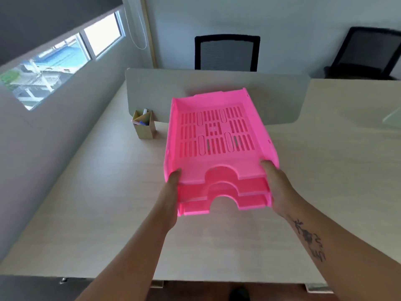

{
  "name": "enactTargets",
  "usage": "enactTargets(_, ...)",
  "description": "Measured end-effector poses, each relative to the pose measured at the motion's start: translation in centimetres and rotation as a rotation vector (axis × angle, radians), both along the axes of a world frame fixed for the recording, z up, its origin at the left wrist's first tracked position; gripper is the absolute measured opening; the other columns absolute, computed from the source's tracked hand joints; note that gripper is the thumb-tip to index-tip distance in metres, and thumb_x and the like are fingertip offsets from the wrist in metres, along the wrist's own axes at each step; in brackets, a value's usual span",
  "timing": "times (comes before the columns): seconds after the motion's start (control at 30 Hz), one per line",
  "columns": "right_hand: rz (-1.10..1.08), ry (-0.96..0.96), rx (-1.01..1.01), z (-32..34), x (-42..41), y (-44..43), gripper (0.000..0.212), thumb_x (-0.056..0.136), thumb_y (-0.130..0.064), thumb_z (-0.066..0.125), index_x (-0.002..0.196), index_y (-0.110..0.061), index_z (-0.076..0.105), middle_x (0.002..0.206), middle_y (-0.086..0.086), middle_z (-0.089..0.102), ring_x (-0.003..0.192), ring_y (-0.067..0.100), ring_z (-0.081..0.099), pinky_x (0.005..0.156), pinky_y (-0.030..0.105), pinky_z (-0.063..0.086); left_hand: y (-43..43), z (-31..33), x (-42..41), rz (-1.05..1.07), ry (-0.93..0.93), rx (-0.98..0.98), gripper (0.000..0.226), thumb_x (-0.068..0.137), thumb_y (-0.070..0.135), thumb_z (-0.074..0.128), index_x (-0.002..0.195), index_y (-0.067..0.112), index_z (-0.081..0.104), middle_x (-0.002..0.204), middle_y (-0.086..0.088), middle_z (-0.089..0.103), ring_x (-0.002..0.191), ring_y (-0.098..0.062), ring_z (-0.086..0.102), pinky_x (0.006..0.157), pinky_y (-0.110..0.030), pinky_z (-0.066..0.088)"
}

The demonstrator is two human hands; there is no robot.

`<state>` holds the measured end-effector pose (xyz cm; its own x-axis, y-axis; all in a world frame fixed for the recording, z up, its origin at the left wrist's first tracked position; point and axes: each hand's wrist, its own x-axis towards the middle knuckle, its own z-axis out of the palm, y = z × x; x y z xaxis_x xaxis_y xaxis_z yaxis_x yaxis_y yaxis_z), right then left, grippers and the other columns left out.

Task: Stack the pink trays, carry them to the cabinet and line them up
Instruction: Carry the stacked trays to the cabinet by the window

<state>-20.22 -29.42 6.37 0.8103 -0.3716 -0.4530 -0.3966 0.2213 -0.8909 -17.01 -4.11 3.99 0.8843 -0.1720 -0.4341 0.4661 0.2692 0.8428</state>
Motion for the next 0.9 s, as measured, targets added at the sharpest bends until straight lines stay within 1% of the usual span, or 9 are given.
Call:
enactTargets(0.27,0.268,-0.118,-0.054,3.3,4.8,1.1,0.039,0.09,-0.045,0.05,0.117,-0.021,0.066,0.107,0.019,0.074,0.093,0.038,0.072,0.085,0.058,0.056,1.2,3.7,-1.8,0.262,-0.075,0.011,0.041,0.095,0.046,0.041,0.118,0.018,0.062,0.104,-0.014,0.075,0.094,-0.035,0.071,0.088,-0.055,0.053)
enactTargets(0.4,0.51,-0.147,-0.028,3.4,7.7,3.1,0.04,0.089,-0.049,0.049,0.12,-0.028,0.063,0.109,0.015,0.074,0.095,0.036,0.072,0.086,0.06,0.055,2.1,4.6,-3.9,0.512,-0.065,0.05,0.034,0.094,0.045,0.045,0.109,0.021,0.064,0.092,-0.01,0.078,0.089,-0.032,0.073,0.087,-0.052,0.054)
enactTargets(0.5,0.677,-0.114,0.004,3.7,9.2,6.0,0.046,0.079,-0.058,0.053,0.116,-0.034,0.064,0.106,0.01,0.076,0.096,0.035,0.073,0.085,0.065,0.053,2.7,5.1,-7.1,0.719,-0.039,0.067,0.031,0.092,0.046,0.047,0.105,0.022,0.063,0.081,-0.006,0.078,0.085,-0.031,0.071,0.083,-0.049,0.055)
enactTargets(0.57,0.785,-0.105,0.032,3.9,9.3,8.7,0.048,0.071,-0.061,0.057,0.111,-0.037,0.066,0.105,0.008,0.076,0.096,0.034,0.072,0.085,0.067,0.052,3.3,5.5,-9.9,0.862,-0.018,0.063,0.032,0.091,0.048,0.049,0.107,0.023,0.061,0.083,-0.007,0.077,0.086,-0.032,0.071,0.082,-0.051,0.055)
enactTargets(0.67,0.962,-0.102,0.052,4.5,7.5,13.6,0.052,0.066,-0.061,0.06,0.108,-0.031,0.067,0.105,0.01,0.075,0.094,0.035,0.072,0.085,0.066,0.052,4.5,5.6,-15.4,1.078,0.011,0.053,0.037,0.088,0.052,0.052,0.108,0.024,0.061,0.086,-0.009,0.077,0.084,-0.033,0.073,0.081,-0.053,0.057)
enactTargets(0.73,1.096,-0.09,0.047,5.0,4.9,17.1,0.049,0.071,-0.058,0.059,0.107,-0.026,0.066,0.102,0.013,0.074,0.093,0.037,0.071,0.083,0.062,0.054,5.3,5.8,-19.6,1.226,0.028,0.058,0.038,0.087,0.054,0.052,0.108,0.024,0.062,0.086,-0.009,0.078,0.081,-0.031,0.074,0.077,-0.05,0.058)
enactTargets(0.83,1.307,-0.079,0.056,5.3,0.0,22.1,0.041,0.08,-0.055,0.054,0.108,-0.026,0.064,0.103,0.014,0.073,0.094,0.037,0.07,0.086,0.06,0.054,6.0,6.4,-26.7,1.415,0.047,0.06,0.04,0.088,0.053,0.051,0.109,0.022,0.063,0.089,-0.011,0.077,0.075,-0.033,0.073,0.054,-0.036,0.057)
enactTargets(0.87,1.373,-0.086,0.066,5.3,-1.9,23.7,0.04,0.082,-0.054,0.053,0.109,-0.027,0.063,0.104,0.015,0.073,0.094,0.037,0.07,0.086,0.06,0.054,6.1,6.5,-29.2,1.459,0.049,0.062,0.044,0.087,0.055,0.05,0.111,0.02,0.062,0.093,-0.014,0.075,0.079,-0.038,0.072,0.052,-0.037,0.056)
enactTargets(0.9,1.436,-0.095,0.083,5.3,-3.8,25.2,0.039,0.082,-0.054,0.053,0.11,-0.028,0.063,0.105,0.015,0.073,0.094,0.037,0.07,0.085,0.06,0.054,6.2,6.6,-31.7,1.499,0.049,0.058,0.05,0.084,0.058,0.051,0.114,0.02,0.062,0.098,-0.018,0.074,0.086,-0.045,0.069,0.057,-0.046,0.055)
